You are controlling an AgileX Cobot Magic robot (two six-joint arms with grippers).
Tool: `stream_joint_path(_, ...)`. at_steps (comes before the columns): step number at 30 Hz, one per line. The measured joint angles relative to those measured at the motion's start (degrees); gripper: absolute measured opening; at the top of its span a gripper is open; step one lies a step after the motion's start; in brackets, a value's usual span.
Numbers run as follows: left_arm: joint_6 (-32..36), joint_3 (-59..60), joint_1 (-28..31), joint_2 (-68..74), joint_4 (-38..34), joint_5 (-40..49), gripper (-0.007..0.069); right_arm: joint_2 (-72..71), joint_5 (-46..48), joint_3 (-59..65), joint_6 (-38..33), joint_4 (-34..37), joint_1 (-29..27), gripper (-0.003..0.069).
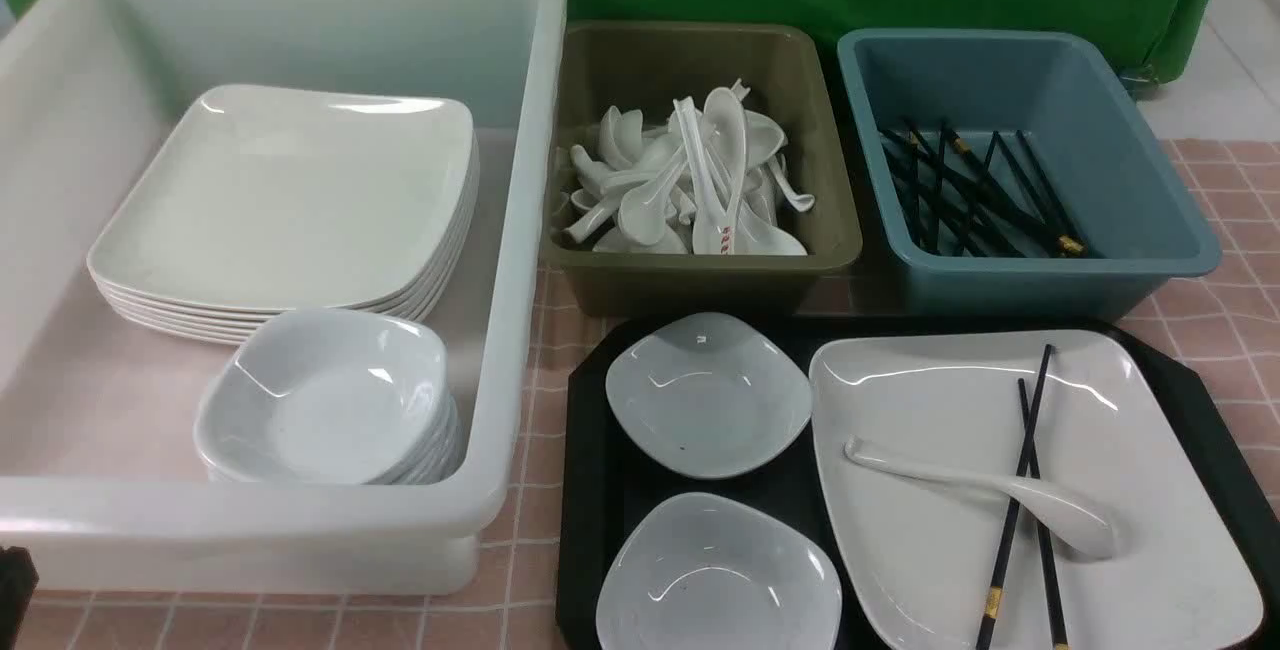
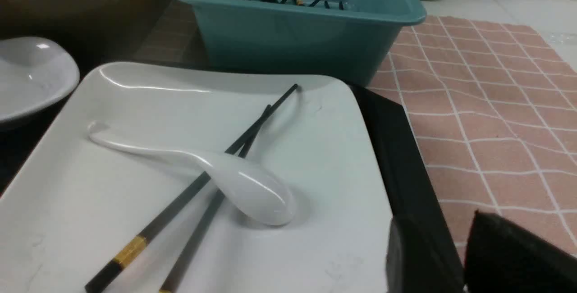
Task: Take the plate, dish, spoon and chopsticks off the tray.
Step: Use the right arm to grab a soup spoon from the plate
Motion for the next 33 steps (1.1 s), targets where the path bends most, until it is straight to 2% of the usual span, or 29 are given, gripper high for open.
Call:
stream_joint_path(15, 0.4, 0.0, 0.0, 0.0, 0.2, -0.7, 0.0006, 0.0, 0.0, 0.0, 0.0, 0.0, 0.0, 0.0247)
stream_joint_path(19, -2.2, 0.0, 0.0, 0.0, -6.0, -7.4, 0.0006, 0.0, 0.0, 0.0, 0.0, 0.0, 0.0, 0.0247)
stream_joint_path(21, -5.6, 0.0, 0.0, 0.0, -13.1, -13.3, 0.0006, 0.0, 0.0, 0.0, 0.0, 0.0, 0.0, 0.0247)
stream_joint_path(22, -6.0, 0.0, 0.0, 0.0, -14.2, -14.7, 0.0006, 0.0, 0.0, 0.0, 0.0, 0.0, 0.0, 0.0247)
stream_joint_path(30, -7.8, 0.0, 0.0, 0.0, -15.9, -23.2, 0.0006, 0.0, 0.0, 0.0, 0.0, 0.0, 0.0, 0.0247)
stream_joint_path(33, -11.7, 0.0, 0.0, 0.0, -15.8, -28.5, 0.0006, 0.0, -1.2, 0.1, 0.5, 0.3, 0.0, 0.0247)
